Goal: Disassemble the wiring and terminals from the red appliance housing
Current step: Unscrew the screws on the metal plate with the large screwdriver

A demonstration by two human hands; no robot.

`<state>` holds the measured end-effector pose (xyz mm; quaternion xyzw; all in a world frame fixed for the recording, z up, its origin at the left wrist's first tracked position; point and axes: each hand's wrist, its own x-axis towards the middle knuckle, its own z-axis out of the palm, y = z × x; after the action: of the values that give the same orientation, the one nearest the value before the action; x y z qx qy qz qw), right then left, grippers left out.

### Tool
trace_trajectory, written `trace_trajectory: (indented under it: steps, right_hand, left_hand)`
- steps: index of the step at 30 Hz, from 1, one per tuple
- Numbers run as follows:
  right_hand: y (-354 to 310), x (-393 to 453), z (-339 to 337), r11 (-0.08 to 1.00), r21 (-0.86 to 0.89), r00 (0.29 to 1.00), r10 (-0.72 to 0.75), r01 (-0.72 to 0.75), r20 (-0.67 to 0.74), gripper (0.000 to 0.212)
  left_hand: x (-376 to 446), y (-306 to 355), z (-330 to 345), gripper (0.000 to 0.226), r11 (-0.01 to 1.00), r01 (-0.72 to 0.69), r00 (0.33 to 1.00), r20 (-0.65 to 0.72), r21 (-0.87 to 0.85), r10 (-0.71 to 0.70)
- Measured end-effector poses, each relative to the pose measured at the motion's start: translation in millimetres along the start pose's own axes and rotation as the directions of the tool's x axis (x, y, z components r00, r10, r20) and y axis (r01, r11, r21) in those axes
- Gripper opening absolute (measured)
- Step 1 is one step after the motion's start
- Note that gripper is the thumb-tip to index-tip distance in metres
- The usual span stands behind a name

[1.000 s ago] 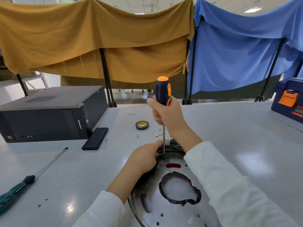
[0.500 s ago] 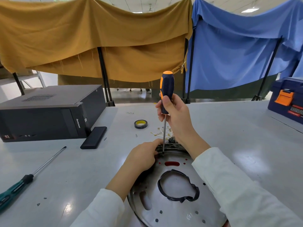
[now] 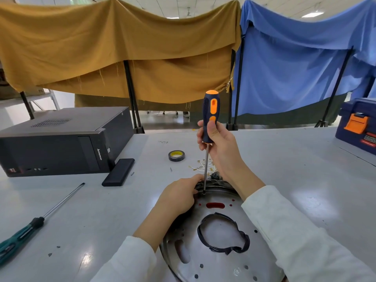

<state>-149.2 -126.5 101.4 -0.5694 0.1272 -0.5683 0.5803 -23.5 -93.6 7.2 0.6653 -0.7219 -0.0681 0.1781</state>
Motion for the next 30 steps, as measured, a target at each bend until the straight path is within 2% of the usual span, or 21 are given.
trace_trajectory:
  steps: [4,7,11,16,21,23,25,30]
  right_hand:
    - [-5.7,0.2,-0.1,0.995,0.089,0.999,0.046,-0.047,0.016,0.036]
    - [-8.7,1.3,-0.2,0.99,0.116,0.996,0.083,-0.086,0.03,0.023]
    - [-4.0,1.6,-0.4,0.988,0.141,0.997,0.074,-0.069,-0.032,0.016]
    - [-3.2,2.0,-4.6,0.983,0.165,0.997,0.078,-0.075,-0.015,0.038]
    - [-4.3,4.1,-2.5,0.981,0.148,0.991,0.118,-0.127,0.064,0.043]
    - [-3.4,2.6,0.1,0.988,0.11,0.993,0.104,-0.111,0.064,0.044]
    - [-2.6,1.2,2.4,0.997,0.004,0.997,0.072,-0.072,0.0,0.047]
    - [1.2,0.0,4.3,0.986,-0.166,1.0,-0.005,0.006,0.005,0.014]
  left_hand:
    - [-0.8,0.0,-0.8,0.055,1.0,-0.001,1.0,0.0,-0.013,0.001]
    - [-1.0,0.3,-0.5,0.054,1.0,-0.003,1.0,-0.004,-0.006,0.003]
    - [-0.9,-0.1,0.5,0.054,1.0,0.005,1.0,-0.001,0.004,-0.005]
    - [0.0,1.2,1.0,0.054,1.0,0.009,1.0,0.001,0.024,-0.009]
    - [0.1,1.3,0.1,0.053,1.0,0.012,1.0,-0.002,0.027,-0.012]
    - [-0.4,1.2,0.4,0.052,1.0,0.013,1.0,-0.001,0.023,-0.013]
    - [-0.5,1.9,0.4,0.052,1.0,0.011,1.0,0.001,0.024,-0.011]
    - [0.4,2.8,0.2,0.051,0.999,0.011,1.0,0.003,0.033,-0.011]
